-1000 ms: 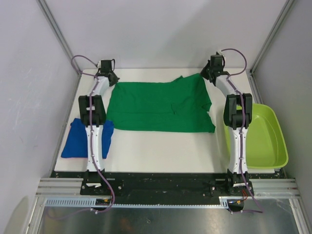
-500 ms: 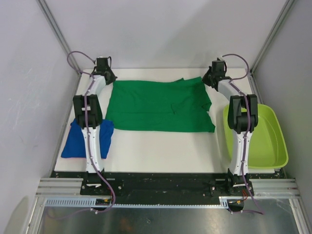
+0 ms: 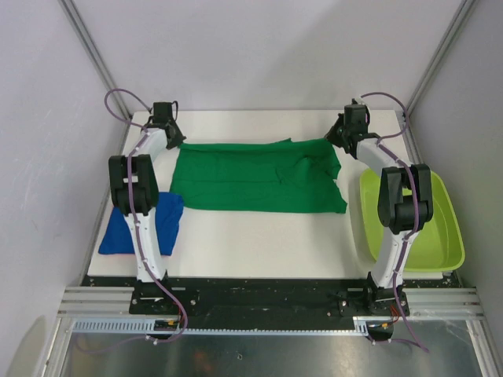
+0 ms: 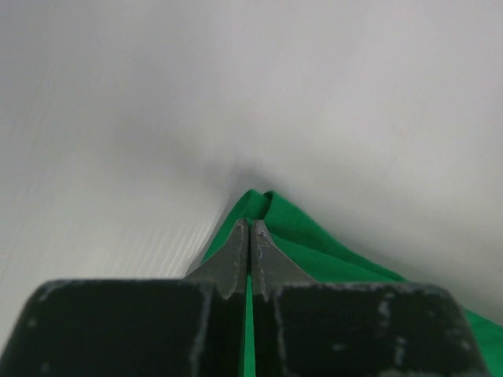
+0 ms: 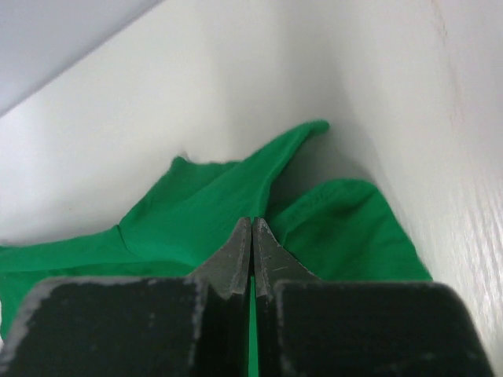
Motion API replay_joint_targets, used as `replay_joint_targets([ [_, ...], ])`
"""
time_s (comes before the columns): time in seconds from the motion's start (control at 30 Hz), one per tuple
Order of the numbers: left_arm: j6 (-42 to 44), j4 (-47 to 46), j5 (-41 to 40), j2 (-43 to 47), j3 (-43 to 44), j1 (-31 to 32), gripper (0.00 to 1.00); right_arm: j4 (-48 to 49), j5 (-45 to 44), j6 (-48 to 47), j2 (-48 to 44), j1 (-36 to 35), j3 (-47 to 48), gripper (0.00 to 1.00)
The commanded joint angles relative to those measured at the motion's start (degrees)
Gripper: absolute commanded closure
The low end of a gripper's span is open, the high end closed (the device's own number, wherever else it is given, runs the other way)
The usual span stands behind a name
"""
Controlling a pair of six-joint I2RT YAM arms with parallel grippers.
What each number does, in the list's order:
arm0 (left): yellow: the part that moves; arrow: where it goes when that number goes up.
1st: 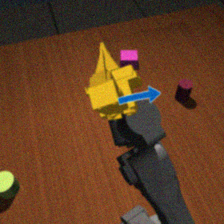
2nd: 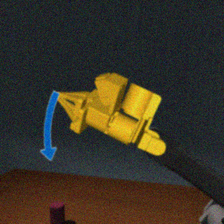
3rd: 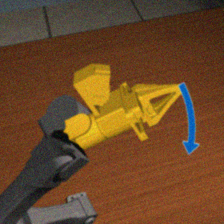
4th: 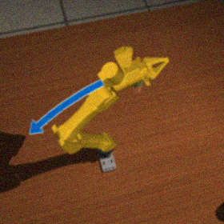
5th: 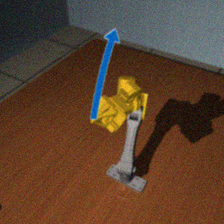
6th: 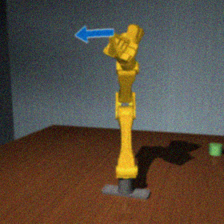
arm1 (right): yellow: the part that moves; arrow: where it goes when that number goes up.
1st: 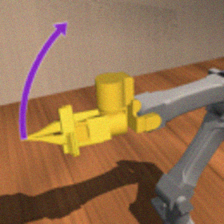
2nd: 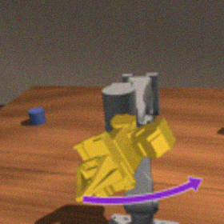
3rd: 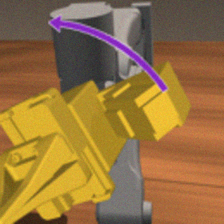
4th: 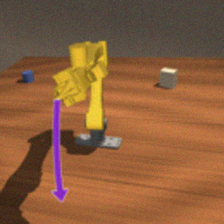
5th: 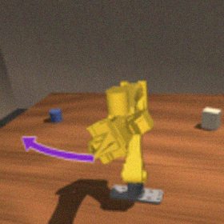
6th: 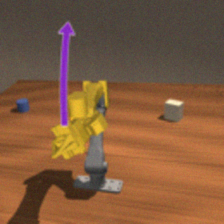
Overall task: Fold and stack the t-shirts
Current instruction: Grap the side of the flattened tshirt furthest away from the robot with both arms, then fold the other side of the tshirt into a rectangle
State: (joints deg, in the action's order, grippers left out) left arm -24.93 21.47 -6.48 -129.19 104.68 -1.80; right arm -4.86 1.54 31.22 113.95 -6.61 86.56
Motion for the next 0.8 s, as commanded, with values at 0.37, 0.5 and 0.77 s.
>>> replay_joint_targets([
  [0.37, 1.7, -1.7, -4.5, 11.4, -13.9, -0.8, 1.00, -2.6, -3.4, -0.1, -8.5, -3.3, -9.3, 1.00],
  [0.5, 2.0, -1.9, -5.5, 13.4, -15.7, -0.9, 1.00, -3.5, -4.4, 0.0, -9.9, -3.6, -10.4, 1.00],
  [0.77, 2.1, -2.4, -5.4, 16.3, -19.0, -0.9, 1.00, -3.8, -5.8, 0.7, -13.5, -3.9, -14.6, 1.00],
])
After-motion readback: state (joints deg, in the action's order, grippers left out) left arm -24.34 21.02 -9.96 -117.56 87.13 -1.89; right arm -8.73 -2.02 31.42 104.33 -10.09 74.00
